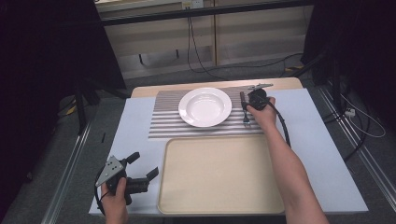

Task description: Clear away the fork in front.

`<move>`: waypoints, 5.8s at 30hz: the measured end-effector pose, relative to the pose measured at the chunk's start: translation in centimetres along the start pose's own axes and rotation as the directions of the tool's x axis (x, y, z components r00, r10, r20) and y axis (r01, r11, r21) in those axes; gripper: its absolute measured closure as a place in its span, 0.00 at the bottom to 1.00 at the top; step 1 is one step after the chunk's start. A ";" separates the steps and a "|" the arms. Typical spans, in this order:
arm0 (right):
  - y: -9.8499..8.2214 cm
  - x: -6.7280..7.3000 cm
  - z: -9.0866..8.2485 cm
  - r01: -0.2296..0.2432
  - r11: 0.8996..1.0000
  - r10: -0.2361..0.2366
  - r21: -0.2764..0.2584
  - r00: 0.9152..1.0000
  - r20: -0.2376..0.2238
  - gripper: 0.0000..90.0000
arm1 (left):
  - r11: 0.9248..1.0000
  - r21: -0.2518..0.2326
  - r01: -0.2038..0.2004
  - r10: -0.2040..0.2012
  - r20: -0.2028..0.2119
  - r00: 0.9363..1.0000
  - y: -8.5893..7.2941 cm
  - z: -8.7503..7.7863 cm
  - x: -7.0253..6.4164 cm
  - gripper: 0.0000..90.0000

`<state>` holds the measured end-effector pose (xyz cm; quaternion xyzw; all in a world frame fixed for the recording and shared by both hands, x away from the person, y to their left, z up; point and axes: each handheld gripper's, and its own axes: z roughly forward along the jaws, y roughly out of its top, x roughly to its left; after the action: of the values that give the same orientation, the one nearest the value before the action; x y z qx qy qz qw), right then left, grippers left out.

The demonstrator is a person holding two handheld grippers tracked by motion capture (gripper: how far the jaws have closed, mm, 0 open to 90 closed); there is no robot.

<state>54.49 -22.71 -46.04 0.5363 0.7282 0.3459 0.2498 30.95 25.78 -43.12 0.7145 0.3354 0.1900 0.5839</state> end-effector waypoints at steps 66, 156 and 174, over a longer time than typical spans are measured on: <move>-3.1 -0.4 -7.1 0.137 0.913 -0.109 0.384 0.990 -0.095 0.86 | 1.000 -0.001 -0.004 0.004 0.030 1.000 0.2 0.5 -0.1 0.02; -7.7 11.8 -18.2 -0.080 0.938 -0.098 -0.338 0.873 -0.479 0.87 | 0.998 -0.031 0.048 -0.045 0.085 0.995 7.5 9.7 -6.3 0.02; -7.9 15.5 -17.5 0.011 0.928 -0.199 -0.372 0.860 -0.470 0.87 | 0.994 0.027 0.107 -0.110 0.155 0.982 7.8 13.2 -8.2 0.44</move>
<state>32.15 -13.49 -40.88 0.3328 0.7214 0.5846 0.1645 35.99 9.98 -37.92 0.7132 0.3287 0.0984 0.6113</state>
